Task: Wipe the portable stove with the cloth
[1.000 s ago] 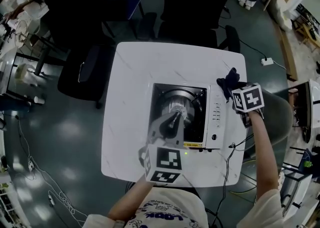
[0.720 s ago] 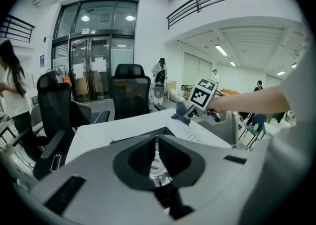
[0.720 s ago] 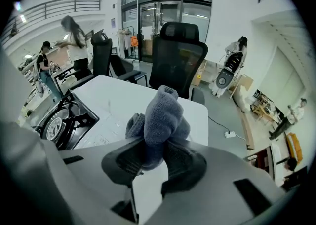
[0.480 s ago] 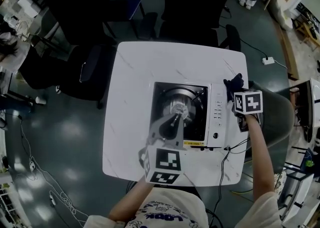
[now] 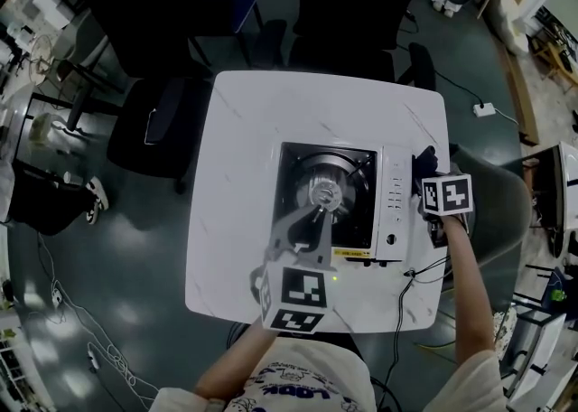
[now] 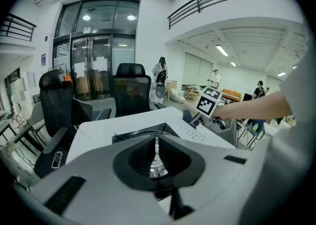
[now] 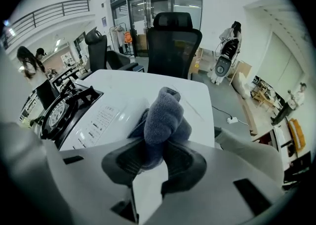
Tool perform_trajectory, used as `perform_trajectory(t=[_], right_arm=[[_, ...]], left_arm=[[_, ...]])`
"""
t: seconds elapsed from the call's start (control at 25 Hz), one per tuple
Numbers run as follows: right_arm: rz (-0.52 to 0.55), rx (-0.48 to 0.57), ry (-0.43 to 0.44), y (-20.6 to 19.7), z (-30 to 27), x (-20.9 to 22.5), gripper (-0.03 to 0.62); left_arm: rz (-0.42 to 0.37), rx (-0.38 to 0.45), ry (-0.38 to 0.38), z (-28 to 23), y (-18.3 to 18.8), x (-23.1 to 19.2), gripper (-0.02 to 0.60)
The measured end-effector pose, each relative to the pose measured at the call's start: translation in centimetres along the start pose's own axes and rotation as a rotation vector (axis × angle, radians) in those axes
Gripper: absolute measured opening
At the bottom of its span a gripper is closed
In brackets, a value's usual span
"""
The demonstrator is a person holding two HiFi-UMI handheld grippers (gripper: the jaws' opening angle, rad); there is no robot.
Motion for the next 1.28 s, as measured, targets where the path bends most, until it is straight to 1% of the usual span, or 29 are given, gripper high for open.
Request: perform_trajectory(t=[0.24, 0.6, 0.96, 1.28], right_arm=[[0.029, -0.017, 0.001, -1.5, 0.3, -0.7, 0.109], [0.094, -0.05, 0.035, -5.2, 1.3, -2.4, 0.109], [0.112, -0.082, 0.054, -9.6, 2.6, -4.4, 0.109], [0.079, -0.106, 0.04, -13.0, 3.8, -5.5, 0.107]], left_arm=[[-0.006, -0.005, -0.006, 0.5, -0.4, 0.4, 0.031], [-0.01, 0.004, -0.003, 1.6, -1.2, 1.3, 0.031], [-0.015, 0.021, -0.028, 2.3, -1.6, 2.1, 0.031], [-0.055, 0.035, -0.076, 3.2, -1.8, 2.7, 0.031]])
Point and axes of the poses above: the fingertips, and each gripper's own axes: z backward along the fingers, x to its right, y out of its top, the point moved 1 cm from there along z, backward along the fingers, and after that the axes turned 12 degrees about -x, right-handed, at the moved point
